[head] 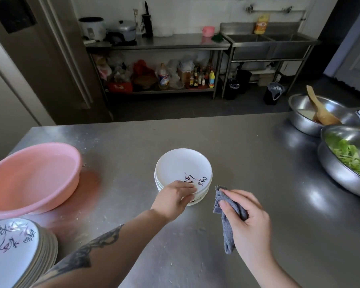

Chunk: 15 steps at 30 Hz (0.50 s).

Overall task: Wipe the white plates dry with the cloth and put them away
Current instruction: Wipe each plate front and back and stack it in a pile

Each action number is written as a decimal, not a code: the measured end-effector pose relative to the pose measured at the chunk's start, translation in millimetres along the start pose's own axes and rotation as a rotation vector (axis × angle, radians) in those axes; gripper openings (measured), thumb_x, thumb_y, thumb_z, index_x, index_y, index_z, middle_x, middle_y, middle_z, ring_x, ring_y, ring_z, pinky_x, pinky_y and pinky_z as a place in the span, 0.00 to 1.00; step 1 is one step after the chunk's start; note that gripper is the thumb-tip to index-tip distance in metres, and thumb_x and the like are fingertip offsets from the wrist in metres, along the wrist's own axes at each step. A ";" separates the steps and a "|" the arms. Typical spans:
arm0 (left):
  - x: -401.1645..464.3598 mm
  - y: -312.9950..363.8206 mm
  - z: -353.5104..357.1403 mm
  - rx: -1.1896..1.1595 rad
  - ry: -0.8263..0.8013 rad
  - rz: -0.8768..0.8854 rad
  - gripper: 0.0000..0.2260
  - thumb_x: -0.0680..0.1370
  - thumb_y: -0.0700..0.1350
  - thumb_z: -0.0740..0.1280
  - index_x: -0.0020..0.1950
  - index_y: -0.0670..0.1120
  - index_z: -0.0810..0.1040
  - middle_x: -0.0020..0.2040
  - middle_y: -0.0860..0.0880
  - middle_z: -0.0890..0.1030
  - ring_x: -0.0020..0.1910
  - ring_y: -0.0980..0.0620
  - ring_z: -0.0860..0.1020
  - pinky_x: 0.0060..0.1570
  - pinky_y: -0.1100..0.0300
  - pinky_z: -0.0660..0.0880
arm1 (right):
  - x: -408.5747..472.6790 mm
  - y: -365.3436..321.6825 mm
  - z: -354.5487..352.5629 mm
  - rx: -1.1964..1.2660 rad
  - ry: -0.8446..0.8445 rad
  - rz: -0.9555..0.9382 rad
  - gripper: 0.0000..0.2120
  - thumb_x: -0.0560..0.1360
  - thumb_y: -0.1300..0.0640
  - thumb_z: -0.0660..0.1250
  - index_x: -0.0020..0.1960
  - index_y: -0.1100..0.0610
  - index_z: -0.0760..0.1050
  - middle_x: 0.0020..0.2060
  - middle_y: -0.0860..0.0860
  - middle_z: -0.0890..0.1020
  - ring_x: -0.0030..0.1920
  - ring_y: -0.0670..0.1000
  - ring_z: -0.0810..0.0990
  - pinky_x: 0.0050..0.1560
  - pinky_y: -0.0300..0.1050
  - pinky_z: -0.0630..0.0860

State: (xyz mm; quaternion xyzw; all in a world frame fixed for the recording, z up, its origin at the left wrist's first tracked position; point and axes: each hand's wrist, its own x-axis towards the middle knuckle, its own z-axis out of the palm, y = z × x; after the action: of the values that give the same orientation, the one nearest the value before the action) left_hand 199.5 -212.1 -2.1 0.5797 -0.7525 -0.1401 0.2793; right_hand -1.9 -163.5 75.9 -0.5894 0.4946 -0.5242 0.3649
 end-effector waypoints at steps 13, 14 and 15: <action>-103.7 32.1 -38.6 -0.147 0.445 -0.480 0.12 0.77 0.38 0.69 0.56 0.52 0.84 0.58 0.64 0.78 0.58 0.65 0.75 0.57 0.80 0.62 | -23.5 8.3 11.1 0.056 -0.178 -0.057 0.17 0.70 0.69 0.72 0.47 0.46 0.83 0.47 0.41 0.81 0.48 0.43 0.81 0.49 0.31 0.74; -123.7 34.5 -41.8 -0.150 0.499 -0.538 0.12 0.76 0.37 0.69 0.54 0.52 0.84 0.56 0.66 0.78 0.57 0.66 0.75 0.57 0.79 0.64 | -26.9 9.2 17.9 0.058 -0.223 -0.063 0.18 0.70 0.69 0.72 0.47 0.46 0.83 0.48 0.41 0.81 0.49 0.43 0.81 0.50 0.33 0.75; -143.3 35.6 -44.8 -0.147 0.556 -0.590 0.12 0.76 0.37 0.70 0.52 0.53 0.84 0.55 0.67 0.78 0.56 0.67 0.76 0.57 0.77 0.66 | -30.1 10.6 25.9 0.057 -0.274 -0.072 0.18 0.70 0.69 0.72 0.47 0.46 0.83 0.48 0.41 0.81 0.50 0.43 0.81 0.51 0.35 0.75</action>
State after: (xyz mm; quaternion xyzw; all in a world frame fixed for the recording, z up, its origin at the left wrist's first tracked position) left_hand 221.9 -60.5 16.1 0.7649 -0.4377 -0.1056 0.4606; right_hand 22.5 -139.3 53.2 -0.6622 0.4035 -0.4656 0.4265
